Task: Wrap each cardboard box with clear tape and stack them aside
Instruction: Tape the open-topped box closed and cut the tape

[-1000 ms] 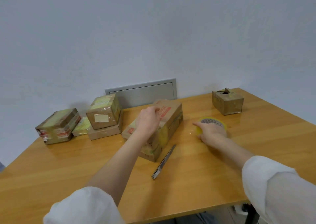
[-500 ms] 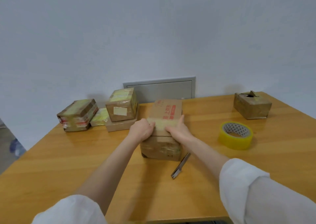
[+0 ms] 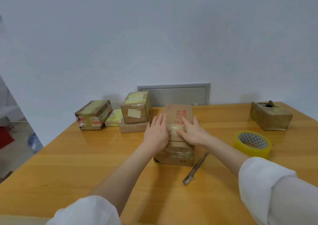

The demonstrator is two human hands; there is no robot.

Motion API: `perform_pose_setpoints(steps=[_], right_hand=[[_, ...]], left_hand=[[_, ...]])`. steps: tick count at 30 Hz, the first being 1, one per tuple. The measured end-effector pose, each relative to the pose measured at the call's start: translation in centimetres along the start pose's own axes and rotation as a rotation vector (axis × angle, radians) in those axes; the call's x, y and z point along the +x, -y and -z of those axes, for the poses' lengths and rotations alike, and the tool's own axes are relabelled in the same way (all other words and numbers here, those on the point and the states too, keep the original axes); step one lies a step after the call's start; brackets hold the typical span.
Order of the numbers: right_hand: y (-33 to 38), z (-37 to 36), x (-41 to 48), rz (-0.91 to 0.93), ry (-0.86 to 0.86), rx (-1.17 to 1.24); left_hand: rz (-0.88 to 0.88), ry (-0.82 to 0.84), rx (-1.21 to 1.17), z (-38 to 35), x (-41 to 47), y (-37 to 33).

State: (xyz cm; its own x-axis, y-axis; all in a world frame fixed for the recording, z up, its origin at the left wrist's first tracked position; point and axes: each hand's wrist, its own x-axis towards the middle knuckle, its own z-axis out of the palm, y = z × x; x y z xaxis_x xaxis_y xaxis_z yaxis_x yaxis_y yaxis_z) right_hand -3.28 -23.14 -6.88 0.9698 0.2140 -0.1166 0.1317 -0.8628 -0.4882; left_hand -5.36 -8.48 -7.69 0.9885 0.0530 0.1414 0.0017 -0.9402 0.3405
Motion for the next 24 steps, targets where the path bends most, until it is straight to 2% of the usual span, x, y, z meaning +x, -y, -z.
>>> perform_pose_setpoints(steps=[2,5,8,11,13,16,18,21,24], right_hand=[[0.0,0.2,-0.6,0.068,0.030,-0.080],[-0.1,-0.8,-0.7,0.060,-0.040,0.033],[-0.7,-1.7,0.1,-0.032,-0.145,0.300],[-0.8,-2.1,0.4,-0.194,-0.223,0.475],[-0.6,-2.1,0.9,-0.233,-0.229,0.522],[0.1,-1.6,2.2,-0.191,-0.230,0.726],[1.2,-1.4,3.3,-0.156,-0.205,0.918],[3.2,-1.9,5.3,-0.120,-0.186,0.844],[3.8,-2.3,7.0,-0.119,-0.171,0.807]], left_hand=[[-0.003,0.107,-0.057,-0.3,0.1,0.2],[0.047,0.168,-0.157,-0.1,0.2,0.5],[0.140,0.060,-0.286,-0.1,-0.1,1.0],[0.090,-0.170,-0.140,-0.6,-1.2,0.7],[0.047,-0.211,-0.089,-0.8,-1.2,0.4],[0.021,-0.107,-0.087,-0.2,0.6,0.7],[-0.045,-0.043,0.049,0.2,1.9,1.1],[-0.135,0.077,0.170,0.2,3.2,1.0],[-0.150,0.099,0.215,-0.2,4.8,0.9]])
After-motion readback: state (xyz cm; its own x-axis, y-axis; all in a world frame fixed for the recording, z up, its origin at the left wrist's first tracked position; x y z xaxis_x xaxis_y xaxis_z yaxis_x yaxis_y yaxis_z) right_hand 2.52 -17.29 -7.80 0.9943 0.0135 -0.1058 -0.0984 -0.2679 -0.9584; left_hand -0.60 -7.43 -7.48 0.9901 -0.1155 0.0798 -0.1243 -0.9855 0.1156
